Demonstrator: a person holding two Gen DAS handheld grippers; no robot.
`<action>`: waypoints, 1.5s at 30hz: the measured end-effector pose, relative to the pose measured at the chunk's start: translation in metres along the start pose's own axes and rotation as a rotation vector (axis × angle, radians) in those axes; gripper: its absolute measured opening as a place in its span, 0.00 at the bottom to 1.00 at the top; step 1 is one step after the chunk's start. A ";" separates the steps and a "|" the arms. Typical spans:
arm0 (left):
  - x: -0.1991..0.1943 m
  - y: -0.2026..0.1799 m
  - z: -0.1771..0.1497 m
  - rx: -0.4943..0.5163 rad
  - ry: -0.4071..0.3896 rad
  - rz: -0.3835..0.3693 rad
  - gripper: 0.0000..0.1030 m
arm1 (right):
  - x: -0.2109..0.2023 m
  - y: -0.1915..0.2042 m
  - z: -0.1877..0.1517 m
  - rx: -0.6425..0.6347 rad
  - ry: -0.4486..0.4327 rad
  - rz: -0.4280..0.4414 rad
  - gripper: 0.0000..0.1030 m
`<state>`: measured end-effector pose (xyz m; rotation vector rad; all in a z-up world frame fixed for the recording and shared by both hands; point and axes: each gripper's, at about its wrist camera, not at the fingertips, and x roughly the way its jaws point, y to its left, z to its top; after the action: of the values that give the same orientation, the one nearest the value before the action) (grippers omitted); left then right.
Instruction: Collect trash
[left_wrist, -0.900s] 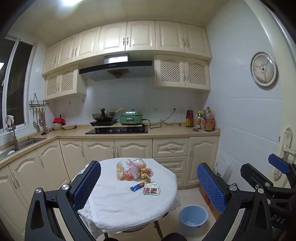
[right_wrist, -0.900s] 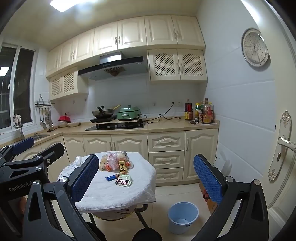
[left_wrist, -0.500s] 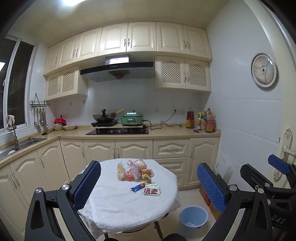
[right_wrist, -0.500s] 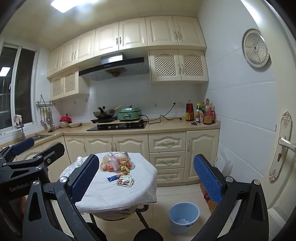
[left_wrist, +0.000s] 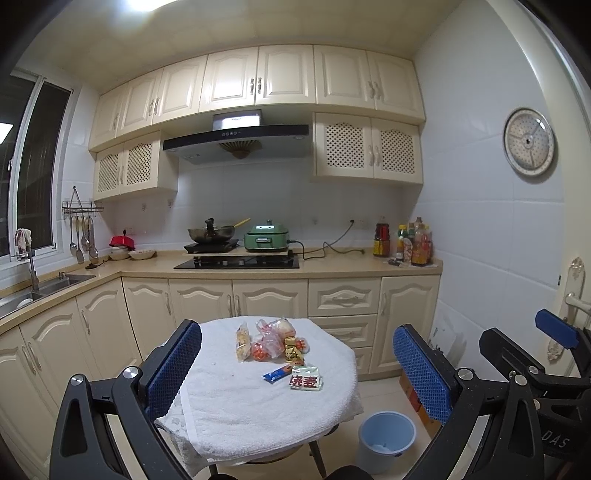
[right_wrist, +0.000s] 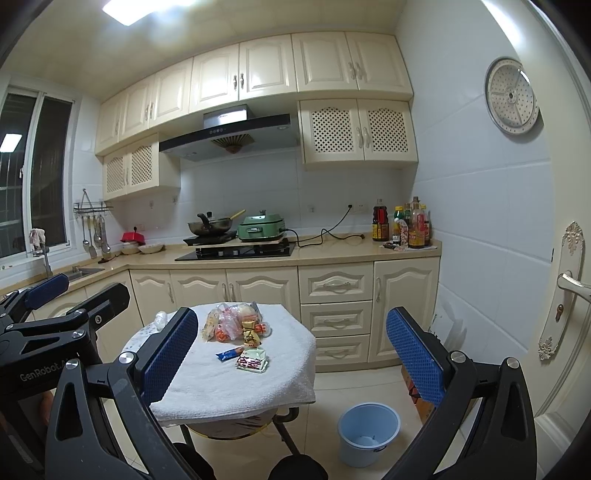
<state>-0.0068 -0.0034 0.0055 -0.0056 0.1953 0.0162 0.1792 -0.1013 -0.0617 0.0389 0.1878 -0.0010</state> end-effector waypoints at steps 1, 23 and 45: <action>0.000 0.000 0.000 -0.001 0.001 0.000 0.99 | 0.000 0.000 0.000 0.000 0.000 0.000 1.00; 0.001 0.000 0.000 -0.004 0.000 0.006 0.99 | -0.001 0.002 0.001 0.001 0.003 0.004 1.00; 0.015 0.002 -0.002 -0.002 0.020 -0.001 0.99 | 0.008 0.004 -0.003 -0.004 0.023 -0.006 1.00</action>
<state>0.0075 -0.0016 0.0002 -0.0076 0.2150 0.0152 0.1867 -0.0975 -0.0663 0.0339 0.2107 -0.0063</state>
